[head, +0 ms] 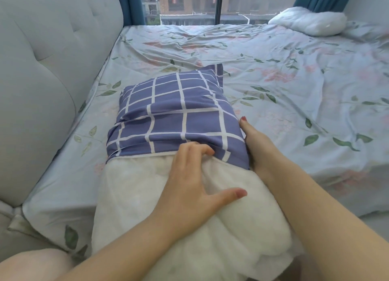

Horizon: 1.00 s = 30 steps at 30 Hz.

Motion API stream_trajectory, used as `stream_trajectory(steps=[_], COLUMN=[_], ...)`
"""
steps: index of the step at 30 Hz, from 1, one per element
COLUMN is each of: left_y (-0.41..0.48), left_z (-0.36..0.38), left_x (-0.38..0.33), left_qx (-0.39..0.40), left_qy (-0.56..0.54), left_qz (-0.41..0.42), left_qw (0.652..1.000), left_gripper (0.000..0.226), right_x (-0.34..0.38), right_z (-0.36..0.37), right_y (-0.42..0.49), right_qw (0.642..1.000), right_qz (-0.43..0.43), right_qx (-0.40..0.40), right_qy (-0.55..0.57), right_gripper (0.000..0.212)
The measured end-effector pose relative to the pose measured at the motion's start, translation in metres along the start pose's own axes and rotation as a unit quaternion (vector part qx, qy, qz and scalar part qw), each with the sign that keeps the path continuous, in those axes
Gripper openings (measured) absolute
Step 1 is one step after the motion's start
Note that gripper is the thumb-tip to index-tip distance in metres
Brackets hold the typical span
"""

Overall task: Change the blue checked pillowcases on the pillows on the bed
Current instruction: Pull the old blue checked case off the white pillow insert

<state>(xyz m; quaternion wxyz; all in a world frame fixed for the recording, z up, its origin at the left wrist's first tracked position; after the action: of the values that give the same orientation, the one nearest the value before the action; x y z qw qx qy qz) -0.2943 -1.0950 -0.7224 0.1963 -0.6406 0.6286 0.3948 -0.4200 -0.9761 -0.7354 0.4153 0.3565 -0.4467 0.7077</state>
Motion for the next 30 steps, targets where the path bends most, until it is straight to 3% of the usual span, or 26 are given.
stream_trajectory(steps=[4, 10, 15, 19, 25, 30], left_y=[0.005, 0.011, 0.023, 0.027, 0.010, 0.000], left_z=[0.010, 0.016, 0.004, -0.013, -0.031, -0.030], left_x=[0.005, -0.001, -0.006, -0.003, -0.011, -0.016], left_qx=[-0.121, -0.178, -0.085, 0.005, 0.002, 0.024], left_qy=[0.008, 0.060, 0.002, -0.079, -0.085, -0.112], left_qz=[0.013, 0.092, 0.071, 0.024, -0.018, -0.033], left_qw=[0.993, 0.978, 0.994, 0.997, 0.996, 0.993], left_gripper=[0.067, 0.052, 0.055, 0.051, 0.052, 0.048], right_x=[-0.023, -0.029, -0.019, -0.006, 0.028, 0.031], right_z=[0.013, 0.013, 0.017, 0.014, 0.014, 0.002], right_y=[0.002, 0.008, 0.010, 0.012, 0.019, 0.039], right_qw=[0.998, 0.994, 0.996, 0.997, 0.965, 0.960], right_qz=[-0.003, -0.007, 0.002, -0.038, -0.218, -0.209], right_qx=[-0.018, -0.063, -0.049, -0.074, -0.123, -0.180], right_qy=[0.065, 0.083, 0.080, 0.002, -0.077, -0.051], right_gripper=[0.046, 0.047, 0.054, 0.051, 0.048, 0.049])
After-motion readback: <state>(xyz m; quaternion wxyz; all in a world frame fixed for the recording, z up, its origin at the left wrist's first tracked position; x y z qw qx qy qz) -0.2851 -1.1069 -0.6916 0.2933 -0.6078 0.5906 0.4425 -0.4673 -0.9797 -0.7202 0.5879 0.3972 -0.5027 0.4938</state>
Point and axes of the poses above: each hand's wrist, its own y-axis towards the middle knuckle, its own z-axis out of the palm, x = y × z, the point moved 4 cm from there along y, towards the middle knuckle, and after that the axes turned 6 degrees about -z, right-handed, at the moved point
